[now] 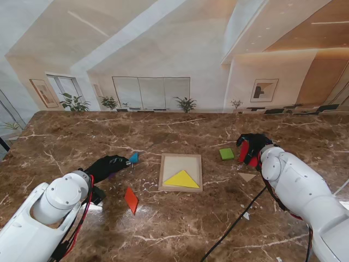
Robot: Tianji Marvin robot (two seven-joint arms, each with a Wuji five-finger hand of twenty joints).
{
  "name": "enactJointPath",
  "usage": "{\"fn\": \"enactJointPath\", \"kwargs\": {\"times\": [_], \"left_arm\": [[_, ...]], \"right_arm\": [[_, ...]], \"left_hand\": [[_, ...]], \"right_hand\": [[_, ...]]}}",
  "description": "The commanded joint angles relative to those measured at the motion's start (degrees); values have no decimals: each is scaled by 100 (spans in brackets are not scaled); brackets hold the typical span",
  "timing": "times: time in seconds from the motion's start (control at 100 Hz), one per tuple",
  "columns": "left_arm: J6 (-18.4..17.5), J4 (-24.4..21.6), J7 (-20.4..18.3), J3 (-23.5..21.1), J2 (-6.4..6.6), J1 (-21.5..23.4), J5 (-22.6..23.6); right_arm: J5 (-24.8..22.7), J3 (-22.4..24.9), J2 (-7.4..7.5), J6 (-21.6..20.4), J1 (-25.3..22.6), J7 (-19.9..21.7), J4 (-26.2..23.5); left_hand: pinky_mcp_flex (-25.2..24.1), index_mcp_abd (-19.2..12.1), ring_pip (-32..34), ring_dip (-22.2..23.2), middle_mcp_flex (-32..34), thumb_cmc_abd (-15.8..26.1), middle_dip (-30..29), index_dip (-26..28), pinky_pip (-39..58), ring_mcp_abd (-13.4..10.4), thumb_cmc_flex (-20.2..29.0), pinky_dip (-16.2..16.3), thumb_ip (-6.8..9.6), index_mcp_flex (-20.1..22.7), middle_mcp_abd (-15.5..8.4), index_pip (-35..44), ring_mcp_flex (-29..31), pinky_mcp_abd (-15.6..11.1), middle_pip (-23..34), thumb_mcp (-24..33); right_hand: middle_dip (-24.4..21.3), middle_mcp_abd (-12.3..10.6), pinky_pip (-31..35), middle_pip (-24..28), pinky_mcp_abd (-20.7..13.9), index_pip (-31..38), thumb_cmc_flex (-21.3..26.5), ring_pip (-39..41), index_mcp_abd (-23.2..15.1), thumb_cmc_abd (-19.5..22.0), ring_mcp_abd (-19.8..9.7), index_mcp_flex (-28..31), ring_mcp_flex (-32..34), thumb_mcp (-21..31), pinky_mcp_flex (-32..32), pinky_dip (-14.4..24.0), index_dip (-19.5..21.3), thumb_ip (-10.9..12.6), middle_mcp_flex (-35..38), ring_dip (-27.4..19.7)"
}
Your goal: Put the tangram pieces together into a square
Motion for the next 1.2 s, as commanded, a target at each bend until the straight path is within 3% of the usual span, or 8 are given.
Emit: {"fn": "enactJointPath", "kwargs": {"times": [0.0, 0.16, 0.26, 0.41, 0.61, 0.78, 1.06, 1.19], "left_arm": [[26, 38, -22, 15, -1, 9, 12], [4, 75, -29, 30, 0, -13, 10], [-17, 97, -26, 36, 0, -24, 14], [-18, 116, -21, 43, -2, -30, 14], [-51, 141, 3, 46, -9, -34, 7], [-49, 143, 5, 41, -9, -29, 3], [-62, 158, -12, 40, -5, -37, 7], [-67, 171, -31, 46, 2, -47, 29]], "right_arm": [[-17, -24, -14, 31, -208, 165, 98], [-162, 80, 55, 124, -315, 215, -106], [-227, 132, 80, 162, -362, 215, -184], [-263, 184, 105, 201, -401, 286, -272], [-335, 231, 135, 296, -438, 347, -380], [-383, 238, 148, 279, -436, 301, -368], [-332, 343, 139, 293, -437, 343, -387], [-339, 411, 155, 276, -429, 401, -437]], "left_hand": [[-60, 11, -111, -47, 115, 187, -18, -125, -161, -105, 204, 141, 103, 122, 49, -24, 3, -135, 32, -174], [-64, 9, -111, -46, 116, 188, -19, -124, -163, -108, 208, 139, 105, 122, 41, -24, 6, -137, 33, -173], [-58, 6, -109, -46, 112, 186, -20, -123, -160, -104, 208, 140, 106, 126, 35, -22, 9, -128, 32, -174], [-63, 19, -112, -47, 109, 188, -20, -123, -163, -102, 210, 139, 107, 126, 43, -22, 3, -131, 30, -173], [-64, 22, -110, -47, 112, 184, -20, -125, -164, -108, 207, 137, 107, 135, 36, -27, 7, -137, 34, -174], [-59, 26, -108, -45, 108, 184, -20, -126, -162, -105, 211, 137, 107, 145, 40, -28, 13, -131, 34, -173], [-59, 30, -108, -45, 108, 186, -21, -128, -161, -113, 209, 137, 107, 141, 43, -32, 14, -131, 34, -174], [-55, 31, -110, -45, 116, 188, -20, -127, -159, -101, 206, 138, 107, 141, 50, -32, 8, -129, 37, -176]], "right_hand": [[-36, -908, 112, 400, 42, -75, 1108, 167, 244, 826, -368, -342, -147, 875, -45, 120, -101, 703, 609, 87], [-42, -1022, 77, 368, -90, 220, 1018, 216, 1665, 695, -482, 153, -140, 941, 97, 71, -105, 647, 672, 127], [-78, -1081, 50, 348, -163, 315, 971, 249, 1884, 603, -547, 529, -136, 991, 206, 12, -134, 603, 726, 163], [-139, -1084, 34, 315, -192, 127, 945, 257, 1620, 542, -558, -15, -138, 981, 234, -19, -212, 572, 777, 180], [-287, -1230, -8, 317, -406, 719, 852, 299, 2619, 364, -675, 988, -132, 1063, 387, -117, -64, 502, 870, 247], [-551, -1198, -14, 341, -422, 1491, 728, 360, 2063, 266, -729, 1687, -130, 1109, 521, -194, 308, 428, 981, 314], [-618, -790, -92, 232, 65, 2912, 406, 403, 686, 1106, -571, 1827, -136, 965, 450, -99, -913, 535, 969, 277], [-588, -729, -82, 228, 109, 2997, 180, 404, 676, 1403, -540, 1929, -140, 946, 444, -80, -999, 535, 959, 271]]}}
